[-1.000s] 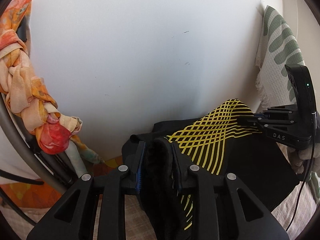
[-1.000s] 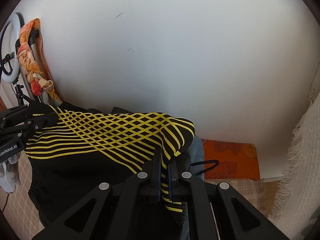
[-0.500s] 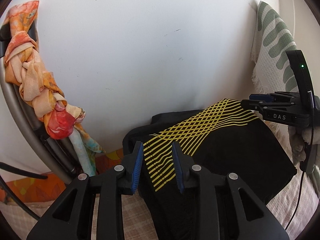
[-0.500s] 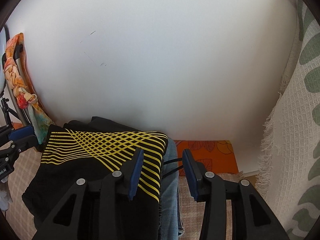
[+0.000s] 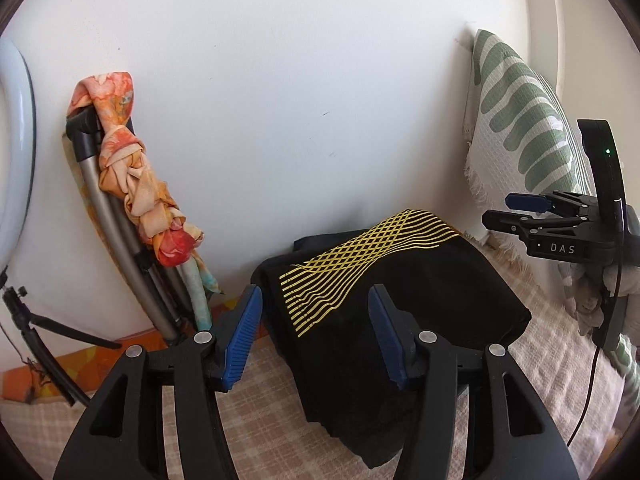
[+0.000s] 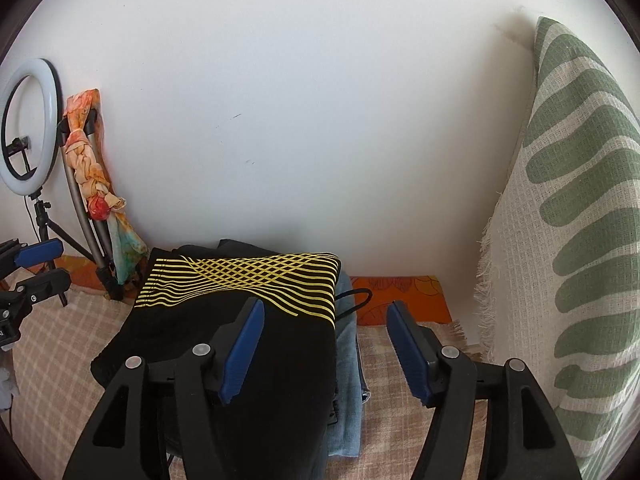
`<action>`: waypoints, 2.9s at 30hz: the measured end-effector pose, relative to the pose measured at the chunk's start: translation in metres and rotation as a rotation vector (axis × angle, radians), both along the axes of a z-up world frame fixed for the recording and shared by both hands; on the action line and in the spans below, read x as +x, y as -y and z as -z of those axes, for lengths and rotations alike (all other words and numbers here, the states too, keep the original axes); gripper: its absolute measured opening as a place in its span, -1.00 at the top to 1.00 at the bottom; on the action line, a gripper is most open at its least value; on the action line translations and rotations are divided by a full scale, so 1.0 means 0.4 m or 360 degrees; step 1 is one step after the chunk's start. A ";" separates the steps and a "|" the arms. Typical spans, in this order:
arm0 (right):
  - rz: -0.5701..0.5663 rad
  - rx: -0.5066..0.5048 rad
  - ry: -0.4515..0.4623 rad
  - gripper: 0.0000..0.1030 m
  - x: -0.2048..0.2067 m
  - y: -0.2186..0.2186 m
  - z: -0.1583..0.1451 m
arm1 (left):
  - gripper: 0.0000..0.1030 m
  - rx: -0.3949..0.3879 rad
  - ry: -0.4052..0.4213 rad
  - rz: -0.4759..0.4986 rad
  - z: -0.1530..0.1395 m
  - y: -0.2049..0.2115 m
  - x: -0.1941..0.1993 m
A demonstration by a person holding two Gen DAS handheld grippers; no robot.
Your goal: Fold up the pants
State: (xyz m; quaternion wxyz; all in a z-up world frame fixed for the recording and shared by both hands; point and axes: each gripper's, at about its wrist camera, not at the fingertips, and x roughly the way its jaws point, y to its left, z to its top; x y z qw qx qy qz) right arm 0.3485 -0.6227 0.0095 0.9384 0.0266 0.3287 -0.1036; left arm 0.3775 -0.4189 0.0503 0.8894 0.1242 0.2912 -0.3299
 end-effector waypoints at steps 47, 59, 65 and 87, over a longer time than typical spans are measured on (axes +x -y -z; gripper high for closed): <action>0.0238 0.0032 0.0295 -0.99 -0.828 -0.611 -0.130 | -0.64 -0.0175 0.0072 -0.0220 -0.086 -0.578 -0.721; 0.0327 0.0043 0.0291 -0.99 -0.873 -0.619 -0.105 | -0.65 -0.0116 0.0222 -0.0301 -0.080 -0.562 -0.822; 0.0360 0.0037 0.0307 -0.99 -0.885 -0.610 -0.105 | -0.66 -0.0116 0.0185 -0.0255 -0.070 -0.543 -0.835; 0.0358 0.0034 0.0320 -0.99 -0.888 -0.620 -0.109 | -0.66 -0.0171 0.0138 -0.0241 -0.072 -0.550 -0.833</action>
